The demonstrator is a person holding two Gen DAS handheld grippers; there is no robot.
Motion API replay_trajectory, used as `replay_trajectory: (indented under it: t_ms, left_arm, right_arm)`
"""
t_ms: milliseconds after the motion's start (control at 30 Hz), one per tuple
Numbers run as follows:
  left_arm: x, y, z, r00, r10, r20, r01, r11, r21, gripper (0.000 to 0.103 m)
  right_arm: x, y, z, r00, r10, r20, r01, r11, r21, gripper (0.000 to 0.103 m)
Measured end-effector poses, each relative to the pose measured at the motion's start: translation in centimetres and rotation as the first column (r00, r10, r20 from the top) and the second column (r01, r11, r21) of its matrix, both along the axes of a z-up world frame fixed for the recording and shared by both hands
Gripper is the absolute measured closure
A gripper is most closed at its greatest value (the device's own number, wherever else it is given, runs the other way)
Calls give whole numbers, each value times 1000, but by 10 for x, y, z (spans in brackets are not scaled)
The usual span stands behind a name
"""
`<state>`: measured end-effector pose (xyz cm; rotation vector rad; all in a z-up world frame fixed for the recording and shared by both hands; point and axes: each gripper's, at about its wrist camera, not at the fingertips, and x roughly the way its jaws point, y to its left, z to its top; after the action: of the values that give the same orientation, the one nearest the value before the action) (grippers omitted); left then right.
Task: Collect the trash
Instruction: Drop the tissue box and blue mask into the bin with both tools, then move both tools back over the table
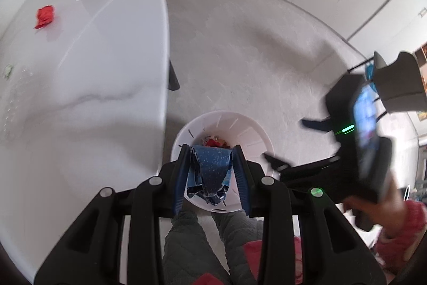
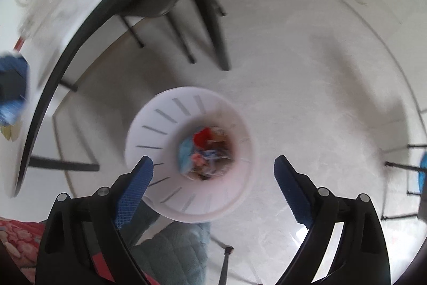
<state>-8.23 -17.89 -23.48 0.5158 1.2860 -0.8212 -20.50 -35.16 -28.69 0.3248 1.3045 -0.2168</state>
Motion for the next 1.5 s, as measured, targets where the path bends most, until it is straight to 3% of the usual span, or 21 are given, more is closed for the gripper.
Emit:
replay_trajectory:
  t_ms: [167,233,267,300,367,833,1133,1333,1500]
  left_arm:
    - [-8,-19,-17,998,-53,-45,53,998,14,67]
    - [-14,-25,-21,994,-73,-77,74,997,11,49]
    - [-17,-26,-21,994,-77,-79,78,997,7,31]
    - [-19,-26,-18,995,-78,-67,78,997,-1,20]
    - [-23,-26,-14,996,-80,-43,79,997,-6,11]
    - [-12,-9,11,1000,-2,5,3,1000,-27,10]
    - [1,25,38,995,83,54,-80,995,-52,10]
    - [15,66,63,978,194,81,-188,979,-76,10]
    - [27,117,84,942,314,115,-305,948,-92,10]
  right_arm:
    - [-19,-24,25,998,-58,1,58,996,-61,9]
    - [-26,-27,33,997,-70,14,70,996,-62,9]
    - [-28,-28,35,997,-74,17,75,995,-62,9]
    - [-30,-27,35,997,-78,19,79,995,-60,9]
    - [-32,-25,38,996,-81,23,82,995,-56,9]
    - [-19,-10,53,999,-16,37,19,997,-72,9]
    - [-2,7,64,997,56,50,-51,995,-88,9]
    - [22,27,85,987,144,77,-135,985,-106,9]
    - [45,63,102,957,255,140,-246,966,-79,9]
